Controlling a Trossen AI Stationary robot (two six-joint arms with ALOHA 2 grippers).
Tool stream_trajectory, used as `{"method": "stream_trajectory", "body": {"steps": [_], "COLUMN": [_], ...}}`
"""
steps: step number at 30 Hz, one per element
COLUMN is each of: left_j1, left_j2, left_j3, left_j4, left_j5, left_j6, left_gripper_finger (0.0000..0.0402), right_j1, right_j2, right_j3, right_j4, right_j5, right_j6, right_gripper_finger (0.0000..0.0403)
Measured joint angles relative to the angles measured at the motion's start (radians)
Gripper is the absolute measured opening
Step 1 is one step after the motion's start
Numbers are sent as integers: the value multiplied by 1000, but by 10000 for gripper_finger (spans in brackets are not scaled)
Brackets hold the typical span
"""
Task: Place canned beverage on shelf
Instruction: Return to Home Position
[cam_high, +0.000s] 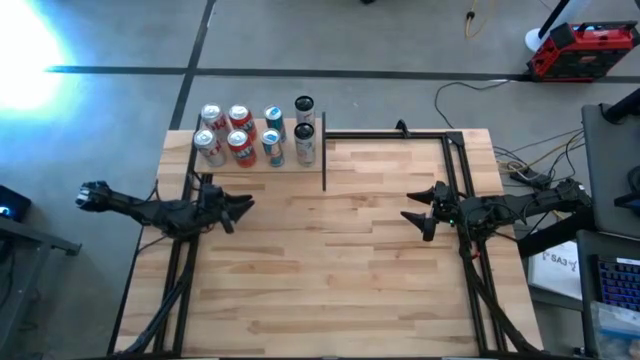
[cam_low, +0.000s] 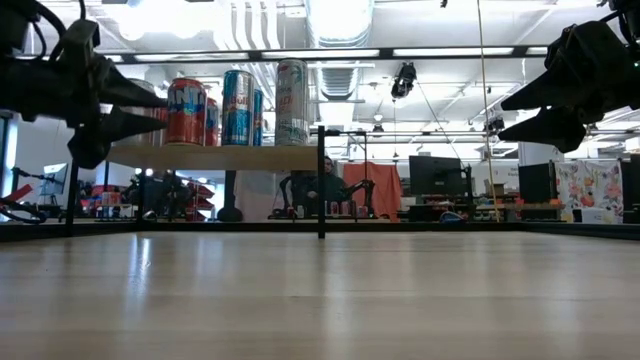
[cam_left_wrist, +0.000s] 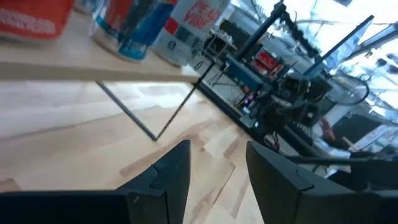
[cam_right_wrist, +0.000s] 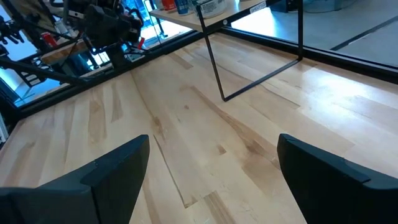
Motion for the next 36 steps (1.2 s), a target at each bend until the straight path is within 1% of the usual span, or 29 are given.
{"method": "stream_trajectory", "body": {"steps": [3,9,13,17,36], "left_j1": [4,3,3,3,3], "left_j2": [-28,-84,-94,-95,-90], "left_j3": [3,4,4,4,7], "left_j4": [-10,-13,-14,-15,-15], "left_j5": [-2,-2,-2,-2,-2], "left_j6": [28,206,324,400,418], "left_gripper_finger": [139,139,139,139,139], "right_j1": [0,0,0,0,0], "right_j2": [0,0,0,0,0], "right_j3": [0,0,0,0,0], "right_j4": [0,0,0,0,0], "right_j5": [0,0,0,0,0], "right_j6": [0,0,0,0,0], "right_gripper_finger": [336,336,336,336,336]}}
